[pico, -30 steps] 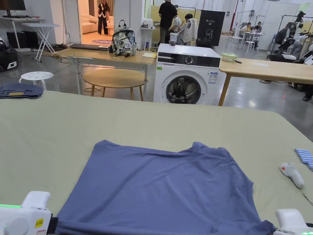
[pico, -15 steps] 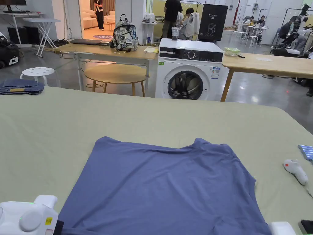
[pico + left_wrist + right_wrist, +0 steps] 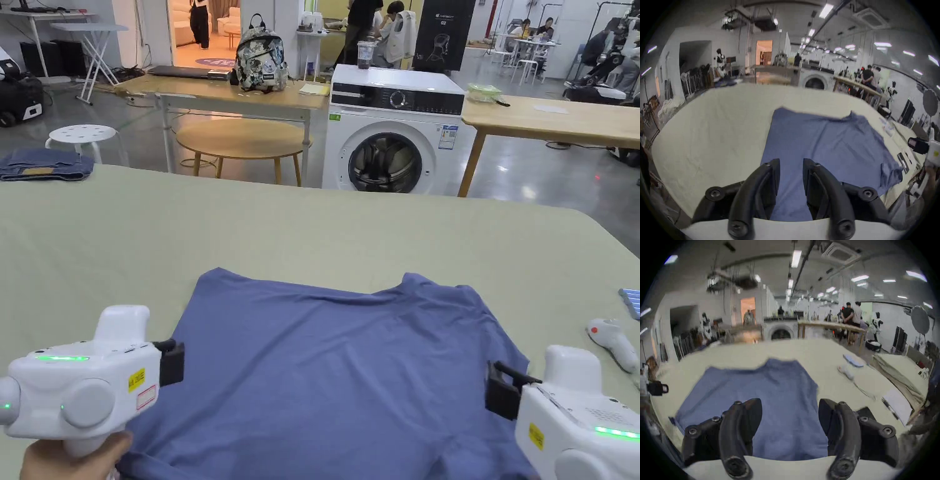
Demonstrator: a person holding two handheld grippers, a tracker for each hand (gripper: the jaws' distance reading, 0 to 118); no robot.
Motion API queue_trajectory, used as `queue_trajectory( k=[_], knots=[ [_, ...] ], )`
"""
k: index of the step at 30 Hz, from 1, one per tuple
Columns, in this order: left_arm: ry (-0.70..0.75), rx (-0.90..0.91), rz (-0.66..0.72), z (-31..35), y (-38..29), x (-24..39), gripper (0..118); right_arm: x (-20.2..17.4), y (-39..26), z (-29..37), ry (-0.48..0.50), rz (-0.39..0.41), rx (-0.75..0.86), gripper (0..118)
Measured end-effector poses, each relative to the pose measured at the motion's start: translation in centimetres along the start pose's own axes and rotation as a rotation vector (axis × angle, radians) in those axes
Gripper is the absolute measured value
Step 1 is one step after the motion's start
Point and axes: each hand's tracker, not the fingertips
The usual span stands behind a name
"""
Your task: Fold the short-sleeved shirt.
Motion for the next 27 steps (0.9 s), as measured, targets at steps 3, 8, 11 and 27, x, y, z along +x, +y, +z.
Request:
queue_trajectory(
  k=[3,8,11,27],
  knots=[
    [0.009,0.101,-0.034,0.9,-0.1,1.8,20,-2.1,0.2,1.0,0.006,0.025,0.105,32],
    [0.034,0.178,-0.061,2.2,-0.3,3.5,0,-4.4,0.8,1.6,0.025,0.022,0.124,6],
    [0.025,0.191,-0.084,3.3,-0.4,4.0,0,-4.9,0.5,2.1,0.028,0.025,0.161,0],
    [0.025,-0.476,0.067,-2.2,-3.7,-6.4,2,-4.4,-1.5,0.4,0.067,0.064,-0.004,0]
  ],
)
